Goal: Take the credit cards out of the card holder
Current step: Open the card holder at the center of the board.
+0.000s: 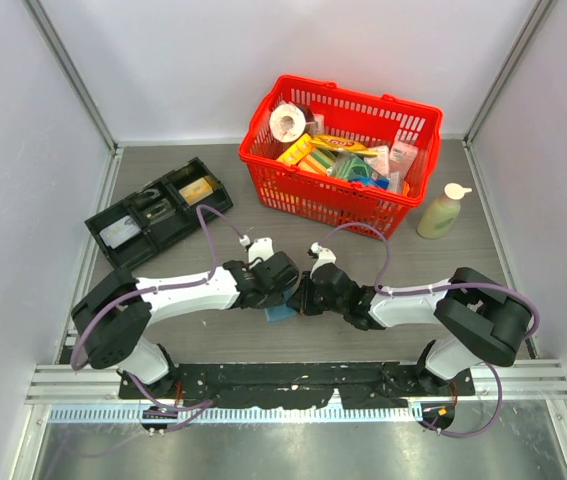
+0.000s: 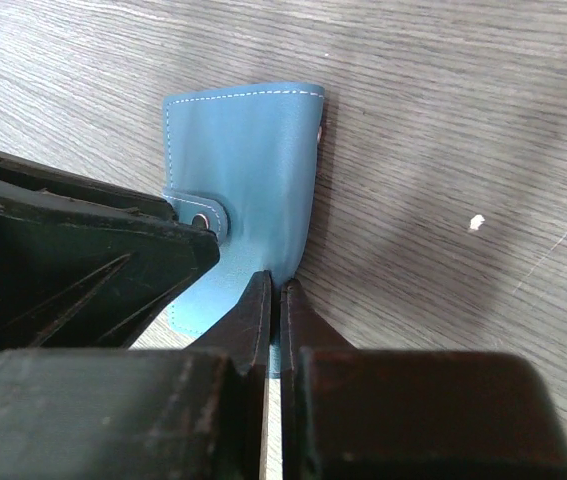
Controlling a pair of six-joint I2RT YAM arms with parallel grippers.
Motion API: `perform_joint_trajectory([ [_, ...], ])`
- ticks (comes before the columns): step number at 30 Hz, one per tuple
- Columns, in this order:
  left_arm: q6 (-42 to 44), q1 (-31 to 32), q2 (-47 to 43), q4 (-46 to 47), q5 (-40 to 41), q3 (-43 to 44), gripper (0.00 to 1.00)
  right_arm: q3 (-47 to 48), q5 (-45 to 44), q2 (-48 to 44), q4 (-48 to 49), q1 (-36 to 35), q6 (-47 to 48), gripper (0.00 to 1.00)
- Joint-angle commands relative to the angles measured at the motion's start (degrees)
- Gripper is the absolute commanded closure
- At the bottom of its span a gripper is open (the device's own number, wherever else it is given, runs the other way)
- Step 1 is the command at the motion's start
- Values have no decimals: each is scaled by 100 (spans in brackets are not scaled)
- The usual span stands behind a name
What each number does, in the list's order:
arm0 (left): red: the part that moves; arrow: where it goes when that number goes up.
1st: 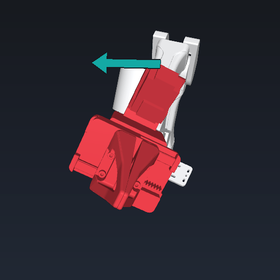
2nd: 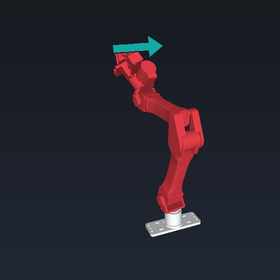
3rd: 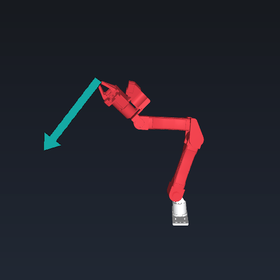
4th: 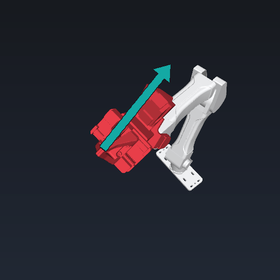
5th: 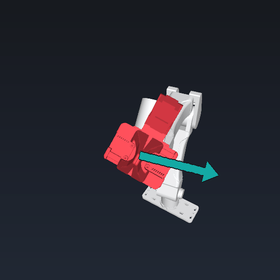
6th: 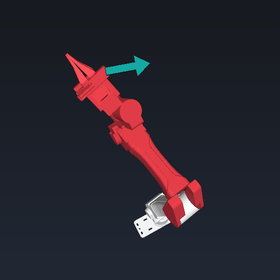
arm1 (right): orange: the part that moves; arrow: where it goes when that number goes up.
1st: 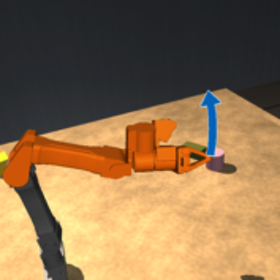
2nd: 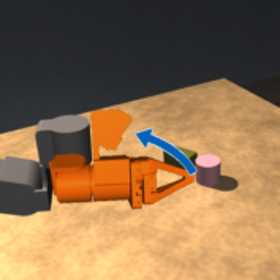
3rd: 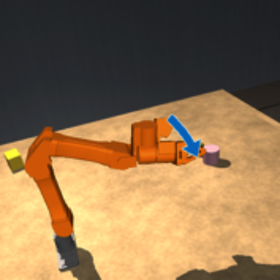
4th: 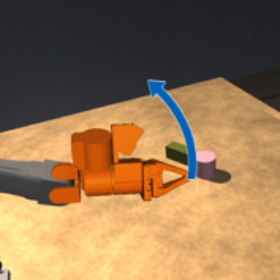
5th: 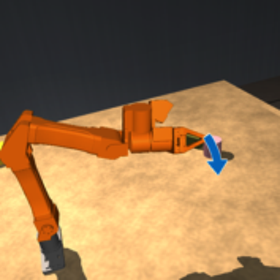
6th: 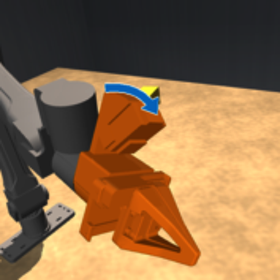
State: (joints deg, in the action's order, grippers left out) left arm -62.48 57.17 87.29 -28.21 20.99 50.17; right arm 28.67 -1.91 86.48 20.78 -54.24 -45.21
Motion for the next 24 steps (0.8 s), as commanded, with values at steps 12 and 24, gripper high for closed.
perform_joint_trajectory([
  [12,96,304,938,-764,607,765,59,-151,-389,27,-258,-34,109,99],
  [24,78,497,1520,-1310,1055,1179,90,-203,-442,-96,-276,-69,92,99],
])
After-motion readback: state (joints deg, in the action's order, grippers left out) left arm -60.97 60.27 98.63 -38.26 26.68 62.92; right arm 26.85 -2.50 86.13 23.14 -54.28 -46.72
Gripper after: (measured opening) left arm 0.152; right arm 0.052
